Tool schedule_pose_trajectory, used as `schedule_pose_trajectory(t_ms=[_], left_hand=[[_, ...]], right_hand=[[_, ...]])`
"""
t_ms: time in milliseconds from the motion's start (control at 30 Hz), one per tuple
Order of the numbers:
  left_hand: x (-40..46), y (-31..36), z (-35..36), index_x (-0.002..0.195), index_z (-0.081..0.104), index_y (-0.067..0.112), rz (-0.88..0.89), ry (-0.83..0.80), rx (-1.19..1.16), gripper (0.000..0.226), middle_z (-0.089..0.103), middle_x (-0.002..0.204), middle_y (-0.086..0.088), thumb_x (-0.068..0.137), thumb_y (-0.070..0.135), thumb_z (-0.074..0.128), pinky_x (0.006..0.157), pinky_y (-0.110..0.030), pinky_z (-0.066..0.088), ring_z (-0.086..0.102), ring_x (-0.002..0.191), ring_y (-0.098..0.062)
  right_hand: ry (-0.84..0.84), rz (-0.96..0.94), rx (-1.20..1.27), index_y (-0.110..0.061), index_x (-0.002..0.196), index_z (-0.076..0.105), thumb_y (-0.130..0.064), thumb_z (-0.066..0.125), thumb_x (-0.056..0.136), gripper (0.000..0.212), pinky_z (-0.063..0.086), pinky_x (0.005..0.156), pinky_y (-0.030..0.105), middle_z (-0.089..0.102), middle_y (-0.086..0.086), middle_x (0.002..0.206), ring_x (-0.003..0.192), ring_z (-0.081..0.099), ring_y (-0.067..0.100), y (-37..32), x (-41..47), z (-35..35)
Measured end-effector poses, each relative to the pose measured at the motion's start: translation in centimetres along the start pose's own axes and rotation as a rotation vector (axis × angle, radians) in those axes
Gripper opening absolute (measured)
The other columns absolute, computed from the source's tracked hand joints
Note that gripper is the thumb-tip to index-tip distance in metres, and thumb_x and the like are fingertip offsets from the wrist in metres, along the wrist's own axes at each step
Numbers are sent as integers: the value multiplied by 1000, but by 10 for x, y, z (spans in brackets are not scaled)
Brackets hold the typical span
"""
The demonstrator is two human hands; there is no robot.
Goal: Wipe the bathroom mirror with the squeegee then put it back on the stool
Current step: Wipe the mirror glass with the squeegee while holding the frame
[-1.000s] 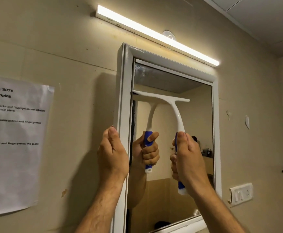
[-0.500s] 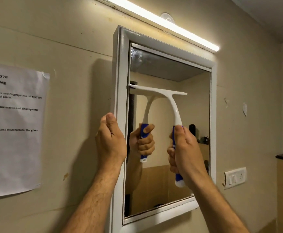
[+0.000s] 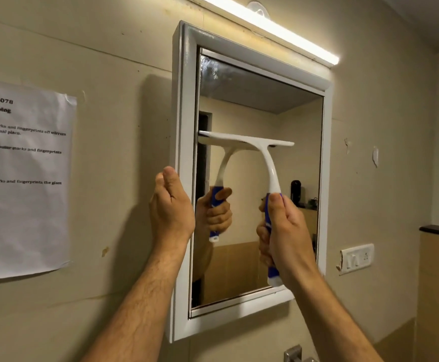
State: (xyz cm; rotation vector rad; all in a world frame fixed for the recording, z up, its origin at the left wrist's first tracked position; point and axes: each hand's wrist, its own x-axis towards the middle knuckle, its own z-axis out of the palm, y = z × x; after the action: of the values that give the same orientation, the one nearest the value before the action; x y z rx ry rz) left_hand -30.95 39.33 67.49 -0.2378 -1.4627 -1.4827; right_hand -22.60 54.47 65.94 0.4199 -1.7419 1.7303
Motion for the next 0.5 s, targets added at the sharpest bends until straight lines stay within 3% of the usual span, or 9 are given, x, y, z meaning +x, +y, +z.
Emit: schedule_pose_trajectory(t_ms=[167, 300, 400, 500], left_hand=[[-30, -30, -11, 133, 45, 20, -77, -30, 12, 63, 53, 130, 1, 96, 60, 14, 64, 7, 24, 38, 83, 22], [-32, -35, -12, 136, 44, 16, -77, -2, 27, 63, 51, 135, -4, 98, 57, 15, 87, -12, 27, 40, 108, 2], [-31, -36, -11, 142, 38, 14, -91, 9, 56, 78, 43, 143, -7, 90, 66, 11, 104, -25, 26, 37, 128, -12], [-31, -36, -9, 142, 37, 15, -92, 21, 82, 79, 42, 143, -6, 89, 66, 10, 103, -25, 24, 37, 131, -18]], right_hand=[[-11, 40, -71, -20, 88, 52, -46, 36, 98, 33, 36, 42, 23, 44, 1, 57, 43, 38, 9, 10, -5, 0], [-17, 50, -115, -20, 93, 53, -45, 37, 97, 29, 38, 51, 27, 47, 6, 69, 56, 42, 14, 46, -31, -4], [-9, 81, -101, -25, 90, 54, -54, 40, 88, 33, 37, 53, 29, 46, 6, 70, 59, 40, 16, 66, -48, -8], [-1, 92, -41, -33, 78, 56, -61, 43, 81, 31, 35, 50, 28, 45, 0, 62, 54, 37, 13, 69, -54, -9]])
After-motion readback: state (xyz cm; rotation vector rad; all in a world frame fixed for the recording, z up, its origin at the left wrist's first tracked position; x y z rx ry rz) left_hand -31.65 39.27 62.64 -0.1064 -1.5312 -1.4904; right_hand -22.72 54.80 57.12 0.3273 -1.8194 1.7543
